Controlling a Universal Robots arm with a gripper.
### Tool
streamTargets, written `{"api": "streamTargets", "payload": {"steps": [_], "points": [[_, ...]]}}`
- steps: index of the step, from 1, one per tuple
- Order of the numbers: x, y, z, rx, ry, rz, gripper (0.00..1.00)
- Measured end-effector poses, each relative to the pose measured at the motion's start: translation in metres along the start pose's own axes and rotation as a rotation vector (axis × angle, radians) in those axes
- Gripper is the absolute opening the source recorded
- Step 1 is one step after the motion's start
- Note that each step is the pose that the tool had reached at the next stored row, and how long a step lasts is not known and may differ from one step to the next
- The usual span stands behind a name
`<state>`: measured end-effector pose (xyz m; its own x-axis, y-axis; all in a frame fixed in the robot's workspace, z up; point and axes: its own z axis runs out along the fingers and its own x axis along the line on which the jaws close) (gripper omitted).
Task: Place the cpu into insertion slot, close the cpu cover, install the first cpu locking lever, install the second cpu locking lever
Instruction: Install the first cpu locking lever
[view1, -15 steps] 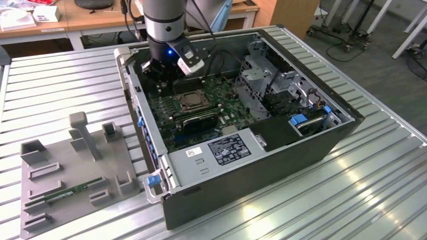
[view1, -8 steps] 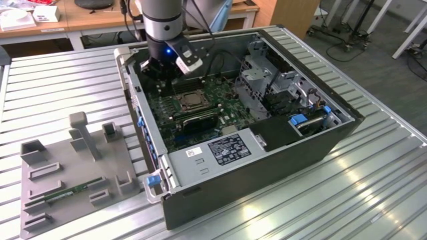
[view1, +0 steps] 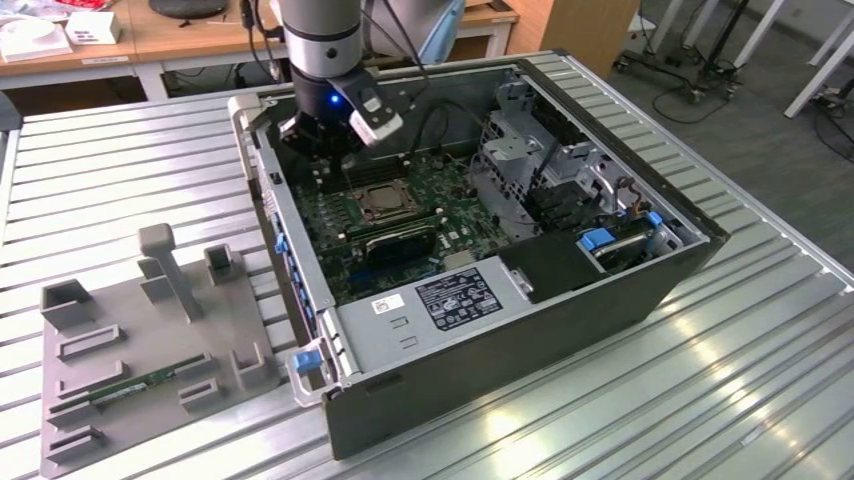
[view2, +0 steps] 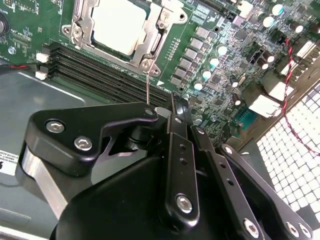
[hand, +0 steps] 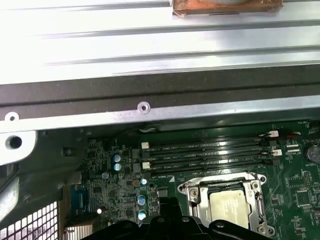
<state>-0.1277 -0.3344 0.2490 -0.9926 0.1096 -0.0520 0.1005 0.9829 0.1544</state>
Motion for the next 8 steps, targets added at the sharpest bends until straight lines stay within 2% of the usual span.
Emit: {"api": "streamTargets", "payload": {"steps": [1,4,6,8], "points": [[0.0001,0.0004,0.0001,-0.0020,0.0003,0.000,0.11],[0.0002,0.0012,0.0003,-0.0149,0.0014,0.001,0.11],[0.0002,0.0013,0.0003,-0.0187,0.0019,0.001,0.11],[0.0002,0.0013,0.0003,-0.0268,0.0026,0.002,0.11]]}}
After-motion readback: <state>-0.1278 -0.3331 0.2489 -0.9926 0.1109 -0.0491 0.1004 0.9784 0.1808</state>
